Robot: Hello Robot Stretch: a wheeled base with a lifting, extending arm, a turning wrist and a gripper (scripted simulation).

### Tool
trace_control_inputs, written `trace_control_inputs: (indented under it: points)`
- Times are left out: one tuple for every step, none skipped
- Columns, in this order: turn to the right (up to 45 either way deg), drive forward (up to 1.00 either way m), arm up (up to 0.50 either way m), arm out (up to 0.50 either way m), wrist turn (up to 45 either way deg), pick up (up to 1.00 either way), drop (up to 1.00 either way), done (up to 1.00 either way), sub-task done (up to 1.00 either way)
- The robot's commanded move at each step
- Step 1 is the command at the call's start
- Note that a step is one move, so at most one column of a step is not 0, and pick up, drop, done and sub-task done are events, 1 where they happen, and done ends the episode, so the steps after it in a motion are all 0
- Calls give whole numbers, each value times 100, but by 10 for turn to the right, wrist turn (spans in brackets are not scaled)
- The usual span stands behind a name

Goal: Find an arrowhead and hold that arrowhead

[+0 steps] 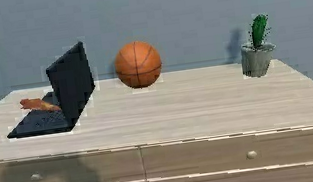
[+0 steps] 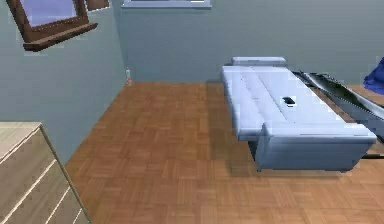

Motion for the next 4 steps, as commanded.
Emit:
trace_control_inputs:
  points:
    - [0, 25, 0, 0, 0, 0, 0, 0, 0]
    - [-450, 0, 0, 0, 0, 0, 0, 0, 0]
    - [-450, 0, 0, 0, 0, 0, 0, 0, 0]
    - [-390, 0, 0, 0, 0, 0, 0, 0, 0]
